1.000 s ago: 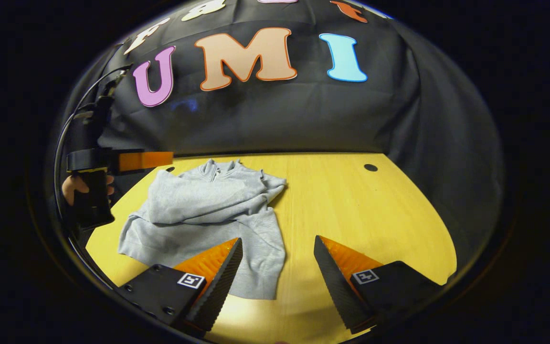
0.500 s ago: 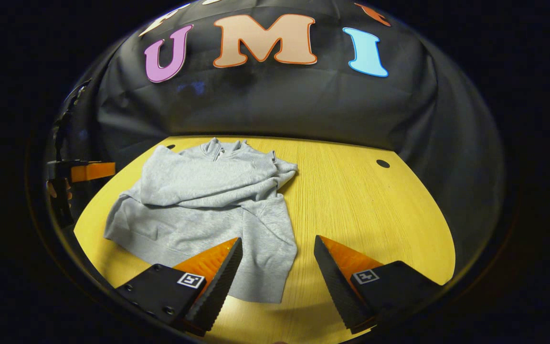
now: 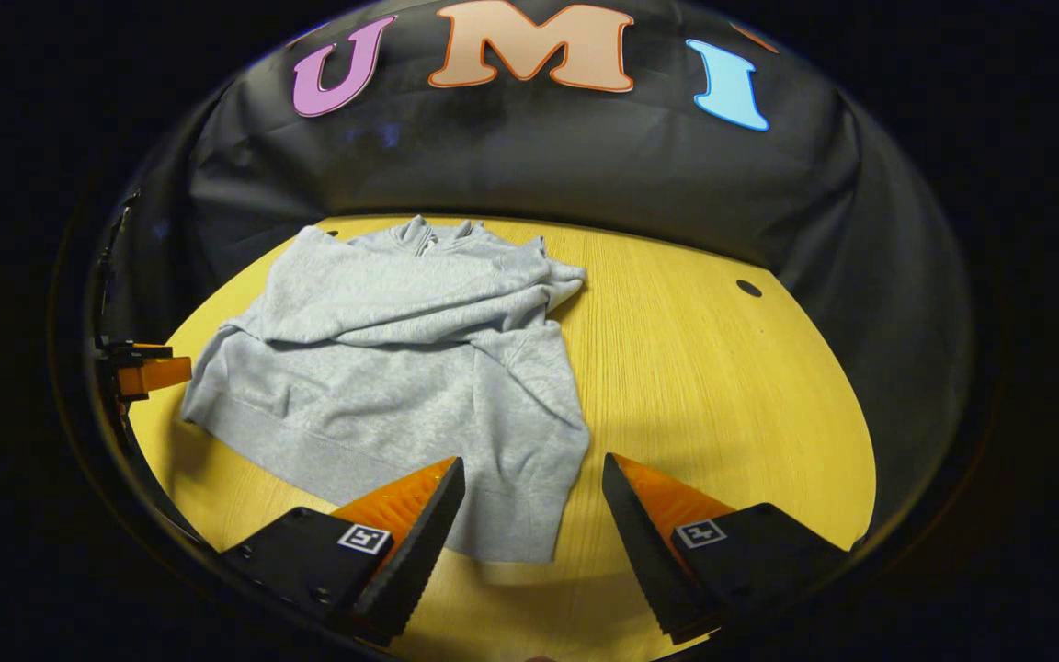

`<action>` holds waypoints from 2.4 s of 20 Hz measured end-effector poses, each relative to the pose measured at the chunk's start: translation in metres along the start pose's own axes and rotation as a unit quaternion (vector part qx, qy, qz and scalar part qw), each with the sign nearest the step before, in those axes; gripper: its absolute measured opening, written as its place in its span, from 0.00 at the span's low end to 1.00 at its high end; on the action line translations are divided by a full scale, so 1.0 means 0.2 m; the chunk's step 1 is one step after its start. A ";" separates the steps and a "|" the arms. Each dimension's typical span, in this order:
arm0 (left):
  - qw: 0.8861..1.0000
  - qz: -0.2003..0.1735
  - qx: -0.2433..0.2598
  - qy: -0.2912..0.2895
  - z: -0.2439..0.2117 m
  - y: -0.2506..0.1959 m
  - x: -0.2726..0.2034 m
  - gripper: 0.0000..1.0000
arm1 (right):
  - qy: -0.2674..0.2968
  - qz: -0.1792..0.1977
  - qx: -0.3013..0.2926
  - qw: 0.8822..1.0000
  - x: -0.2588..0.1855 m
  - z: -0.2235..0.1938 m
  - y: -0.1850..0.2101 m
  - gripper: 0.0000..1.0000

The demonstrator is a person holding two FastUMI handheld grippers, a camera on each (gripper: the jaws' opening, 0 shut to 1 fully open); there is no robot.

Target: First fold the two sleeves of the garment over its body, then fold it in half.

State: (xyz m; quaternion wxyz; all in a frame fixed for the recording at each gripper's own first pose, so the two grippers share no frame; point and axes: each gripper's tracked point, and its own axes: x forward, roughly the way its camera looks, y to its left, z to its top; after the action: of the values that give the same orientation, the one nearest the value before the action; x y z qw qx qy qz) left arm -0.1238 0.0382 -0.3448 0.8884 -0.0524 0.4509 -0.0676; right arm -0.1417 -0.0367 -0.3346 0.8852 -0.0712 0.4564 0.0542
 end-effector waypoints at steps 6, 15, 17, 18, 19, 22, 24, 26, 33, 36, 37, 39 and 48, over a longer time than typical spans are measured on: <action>1.000 0.000 -0.011 0.027 -0.09 0.03 0.04 0.97 | 0.032 -0.002 0.003 0.999 0.06 -0.09 0.01 0.96; 0.999 0.006 0.002 0.037 -0.10 0.04 0.03 0.96 | 0.074 0.021 0.044 0.996 0.11 -0.19 0.06 0.95; 0.999 0.015 -0.010 0.029 -0.08 0.04 0.04 0.94 | 0.075 0.028 0.044 0.996 0.12 -0.19 0.06 0.84; 0.999 0.014 -0.010 0.028 -0.08 0.05 0.03 0.94 | 0.073 0.033 0.037 0.996 0.12 -0.18 0.06 0.87; 1.000 0.011 -0.006 0.029 -0.07 0.04 0.03 0.86 | 0.076 0.048 0.033 0.995 0.12 -0.18 0.09 0.83; 0.999 -0.008 0.016 0.038 -0.08 -0.01 0.07 0.65 | 0.079 0.069 0.039 0.994 0.11 -0.17 0.16 0.41; 0.999 -0.018 0.022 0.039 -0.07 -0.02 0.07 0.53 | 0.088 0.069 0.045 0.993 0.12 -0.17 0.16 0.27; 0.999 -0.024 0.017 0.038 -0.06 -0.05 0.08 0.38 | 0.097 0.073 0.052 0.991 0.13 -0.16 0.17 0.19; 0.997 -0.036 -0.015 0.064 -0.09 -0.08 0.04 0.00 | 0.112 0.083 0.086 0.986 0.09 -0.14 0.18 0.13; 0.996 -0.043 -0.014 0.076 -0.11 -0.08 0.02 0.00 | 0.118 0.093 0.088 0.985 0.04 -0.13 0.17 0.13; 0.996 -0.043 -0.013 0.079 -0.11 -0.08 0.02 0.00 | 0.119 0.095 0.085 0.985 0.04 -0.12 0.16 0.13; 0.995 -0.045 -0.013 0.087 -0.11 -0.08 0.01 0.00 | 0.124 0.097 0.078 0.984 0.04 -0.11 0.16 0.13; 0.995 -0.042 -0.011 0.091 -0.05 -0.09 -0.02 0.00 | 0.127 0.121 0.092 0.980 -0.01 0.01 0.16 0.13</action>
State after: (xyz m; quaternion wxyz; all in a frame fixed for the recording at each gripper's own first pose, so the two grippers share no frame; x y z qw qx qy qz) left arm -0.1354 0.0215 -0.3437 0.8397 -0.0741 0.5277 -0.1042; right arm -0.1462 -0.0045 -0.3351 0.8096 0.0600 0.5735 0.1093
